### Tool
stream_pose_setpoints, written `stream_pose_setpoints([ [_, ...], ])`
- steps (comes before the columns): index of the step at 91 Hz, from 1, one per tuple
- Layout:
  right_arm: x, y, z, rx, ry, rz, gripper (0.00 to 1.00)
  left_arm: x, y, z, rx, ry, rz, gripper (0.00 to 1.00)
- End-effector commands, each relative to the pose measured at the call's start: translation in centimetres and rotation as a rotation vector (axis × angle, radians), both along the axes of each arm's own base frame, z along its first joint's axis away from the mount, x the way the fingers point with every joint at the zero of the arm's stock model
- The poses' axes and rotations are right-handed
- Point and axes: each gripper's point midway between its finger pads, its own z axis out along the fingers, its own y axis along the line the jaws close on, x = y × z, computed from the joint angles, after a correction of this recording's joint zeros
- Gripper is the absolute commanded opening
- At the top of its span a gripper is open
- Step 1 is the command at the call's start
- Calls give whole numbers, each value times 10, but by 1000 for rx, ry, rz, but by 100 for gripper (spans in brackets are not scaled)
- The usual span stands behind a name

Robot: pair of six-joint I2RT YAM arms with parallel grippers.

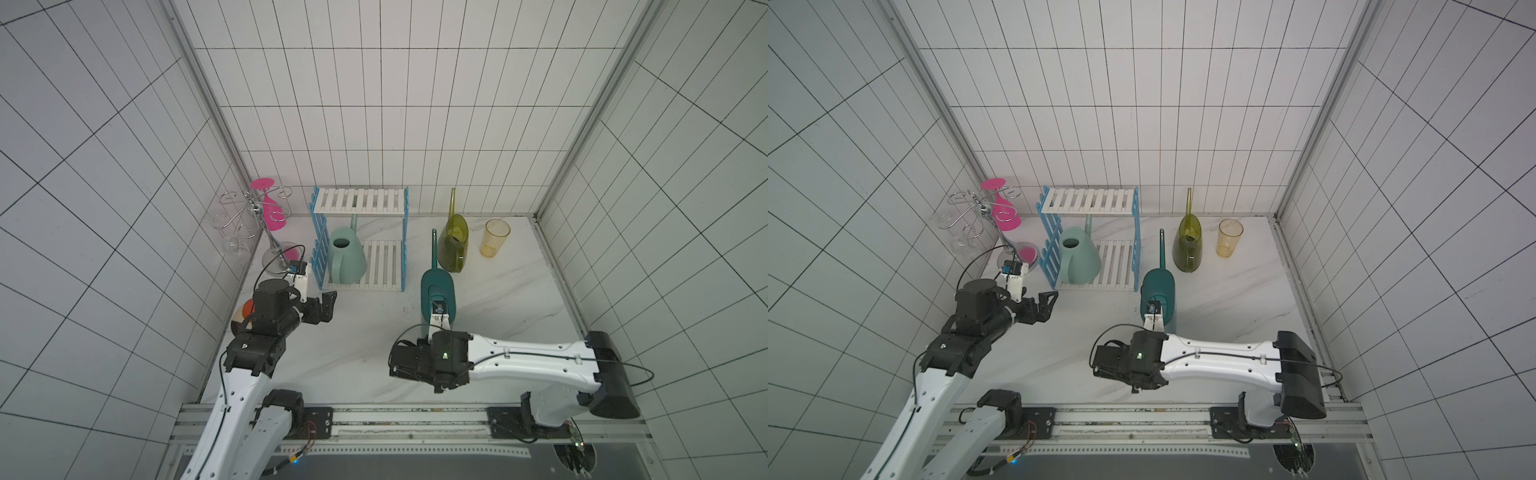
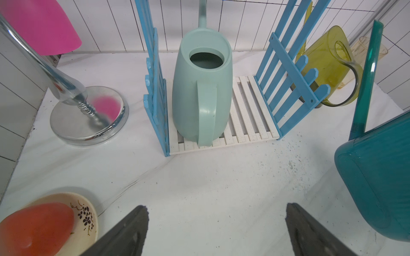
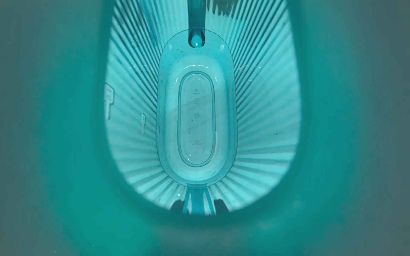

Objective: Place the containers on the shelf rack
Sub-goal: 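Place the container on the shelf.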

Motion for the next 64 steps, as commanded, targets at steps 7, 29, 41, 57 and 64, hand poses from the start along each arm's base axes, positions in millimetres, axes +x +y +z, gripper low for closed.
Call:
stream_pose_setpoints([
  [7,1,-11,26,57,-64,199,0,-6,-12,-1,-17,-5,-85,98],
  [29,-17,-20,32,148,5,355,0,-7,-14,-1,-23,-5,-100,99],
  [41,-30,0,33,156,65,463,0,-7,-14,-1,-25,-5,-98,98],
  [57,-33,38,36,172,68,489,0,-7,-12,0,-25,-11,-88,99],
  [64,-24,53,41,182,30,437,0,-7,-11,0,-25,-12,-85,99],
])
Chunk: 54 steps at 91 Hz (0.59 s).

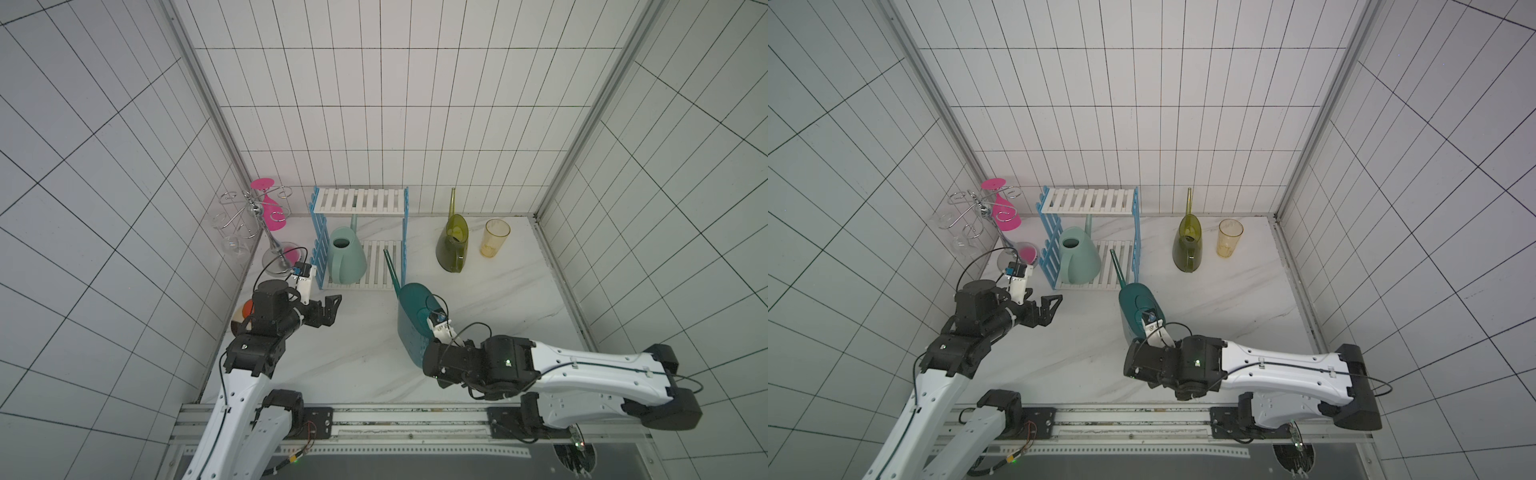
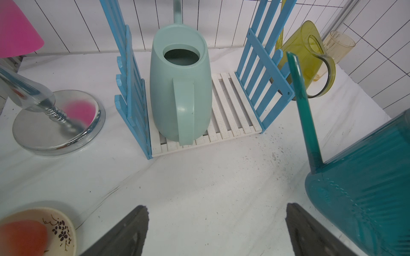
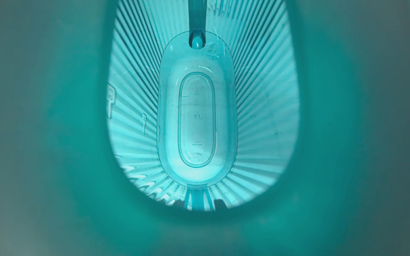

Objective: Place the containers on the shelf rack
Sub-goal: 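Place the container on the shelf.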

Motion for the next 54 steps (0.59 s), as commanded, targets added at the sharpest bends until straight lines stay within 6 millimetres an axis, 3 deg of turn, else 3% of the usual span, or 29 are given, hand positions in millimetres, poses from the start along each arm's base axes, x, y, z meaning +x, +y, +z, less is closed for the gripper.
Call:
stream_pose_setpoints([
  [1,13,39,33,131,-84,-35,0,-2,1,0,1,-12,-3,99],
  [19,31,86,42,215,-142,-167,0,-2,1,2,-1,-18,0,99],
  [36,49,95,36,273,-172,-344,0,-3,2,2,-1,-25,3,99],
  [54,58,100,30,273,-183,-382,0,-3,2,2,-2,-31,3,98],
])
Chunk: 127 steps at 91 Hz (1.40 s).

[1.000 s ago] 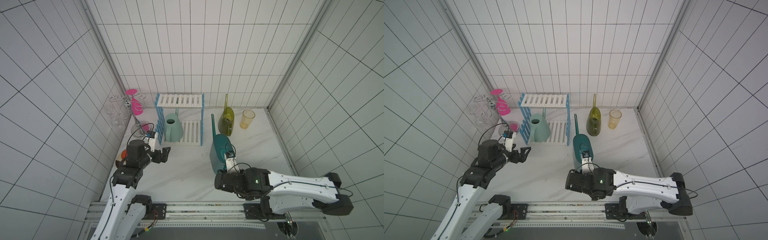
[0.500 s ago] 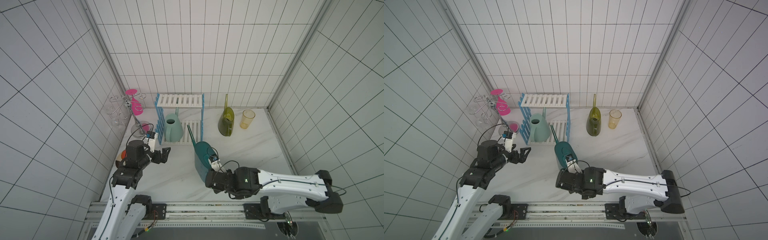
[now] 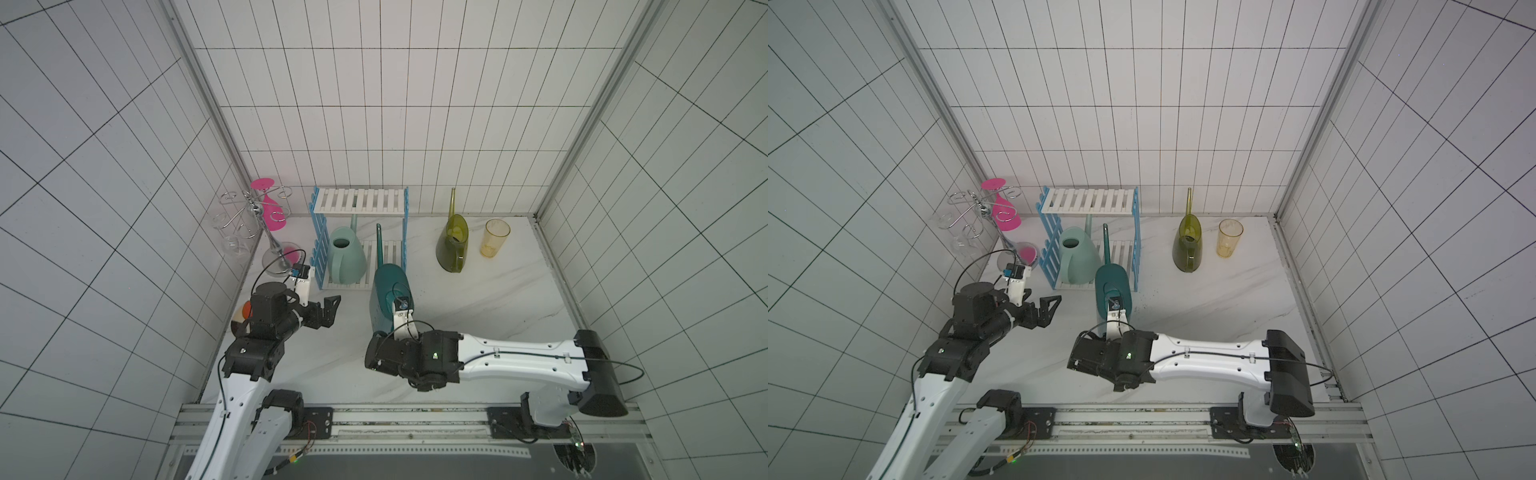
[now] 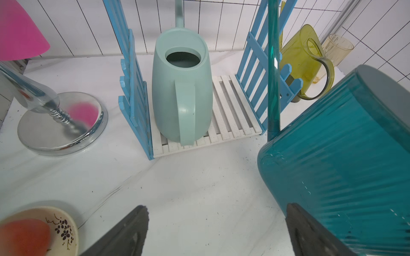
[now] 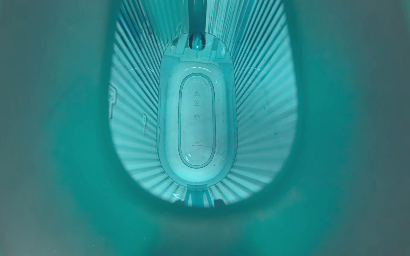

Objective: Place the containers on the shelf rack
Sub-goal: 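Place the container on the shelf.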

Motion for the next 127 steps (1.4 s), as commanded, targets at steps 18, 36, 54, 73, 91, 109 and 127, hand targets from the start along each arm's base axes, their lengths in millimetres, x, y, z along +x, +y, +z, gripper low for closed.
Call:
stream_pose_setpoints([
  [18,33,13,20,83,-84,-104,0,0,1,-2,1,-14,-1,99],
  [36,40,21,11,85,-62,-99,0,0,1,-1,1,-19,-2,99],
  [54,46,25,10,94,-59,-91,0,0,1,-2,2,-19,0,99],
  [73,55,32,6,87,-48,-91,0,-2,2,0,6,-37,2,99],
  [91,64,34,3,67,-65,-128,0,-3,3,2,5,-52,1,99],
  [109,80,24,2,31,-82,-180,0,-4,2,2,4,-53,-2,99],
  [127,93,35,-1,7,-76,-168,0,-4,2,1,5,-52,-1,99],
])
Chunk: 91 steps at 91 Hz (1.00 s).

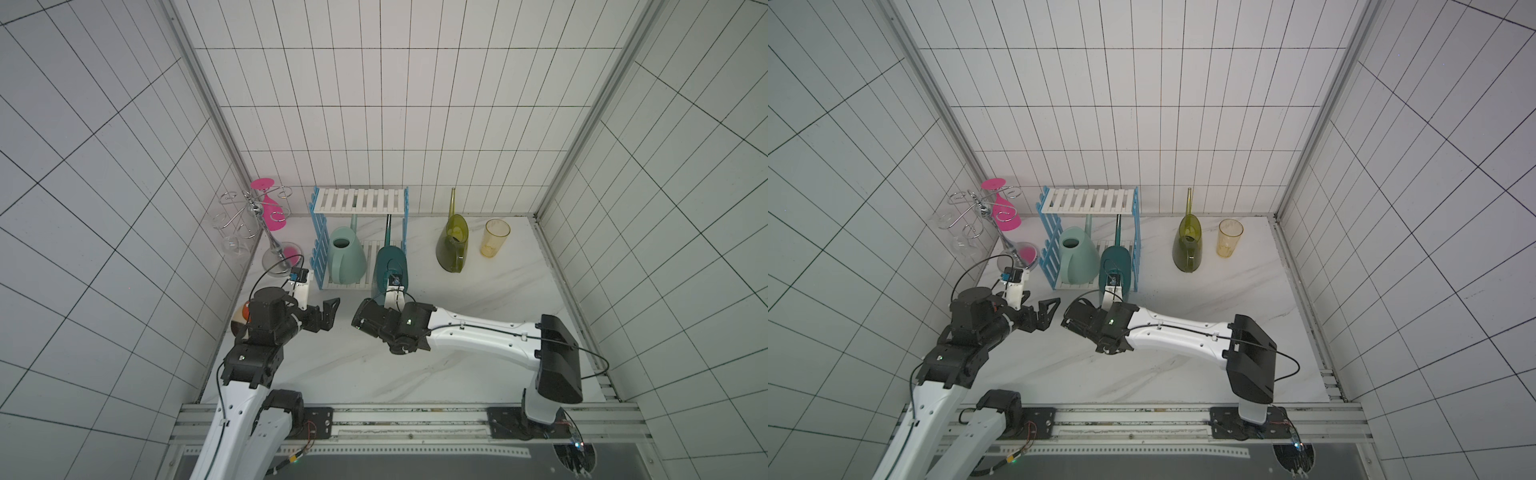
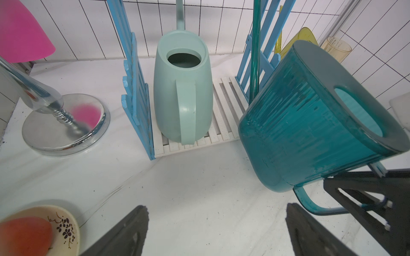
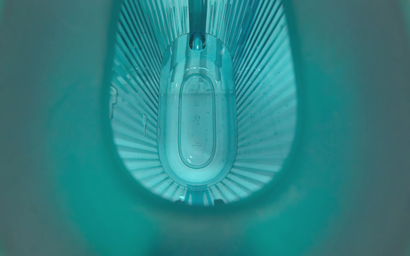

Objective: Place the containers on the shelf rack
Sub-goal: 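Place the container on the shelf.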

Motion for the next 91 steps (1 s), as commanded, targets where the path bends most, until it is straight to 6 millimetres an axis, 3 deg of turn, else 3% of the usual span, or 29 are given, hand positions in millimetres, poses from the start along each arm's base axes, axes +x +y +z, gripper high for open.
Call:
stream_pose_setpoints([
  [1,19,7,16,2,-74,-24,0,2,0,3,6,-31,-6,98],
  [60,75,27,17,-32,-64,-17,0,0,-1,2,5,-31,-18,99],
  [91,105,38,6,-74,-55,-40,0,-1,-1,3,6,-34,-18,99],
])
